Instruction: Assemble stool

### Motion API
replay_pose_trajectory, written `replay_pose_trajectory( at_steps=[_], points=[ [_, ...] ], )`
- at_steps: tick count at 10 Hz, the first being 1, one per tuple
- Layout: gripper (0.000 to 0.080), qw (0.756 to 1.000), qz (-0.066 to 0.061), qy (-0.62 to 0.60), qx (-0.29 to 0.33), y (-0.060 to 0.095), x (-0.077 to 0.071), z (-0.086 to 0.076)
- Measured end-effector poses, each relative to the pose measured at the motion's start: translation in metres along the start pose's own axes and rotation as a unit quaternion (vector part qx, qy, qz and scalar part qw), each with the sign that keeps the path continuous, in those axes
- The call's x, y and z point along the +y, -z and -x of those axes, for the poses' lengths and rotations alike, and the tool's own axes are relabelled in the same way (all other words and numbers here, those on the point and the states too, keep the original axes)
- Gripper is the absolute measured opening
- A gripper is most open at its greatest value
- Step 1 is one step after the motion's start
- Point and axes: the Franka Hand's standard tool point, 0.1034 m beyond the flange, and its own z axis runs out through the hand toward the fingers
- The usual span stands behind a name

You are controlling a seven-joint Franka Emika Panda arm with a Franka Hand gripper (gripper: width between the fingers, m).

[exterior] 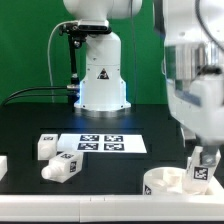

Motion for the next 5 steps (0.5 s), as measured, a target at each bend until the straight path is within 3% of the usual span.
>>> replay_pose_trajectory(
  at_steps=[4, 5],
  points=[
    [0.0649, 0.989, 0.001, 0.146, 0.000, -0.0001, 0.0006, 0.0004],
    [0.0649, 0.977, 0.004, 0.211, 0.000, 0.0008, -0.0001, 0.0016]
  ],
)
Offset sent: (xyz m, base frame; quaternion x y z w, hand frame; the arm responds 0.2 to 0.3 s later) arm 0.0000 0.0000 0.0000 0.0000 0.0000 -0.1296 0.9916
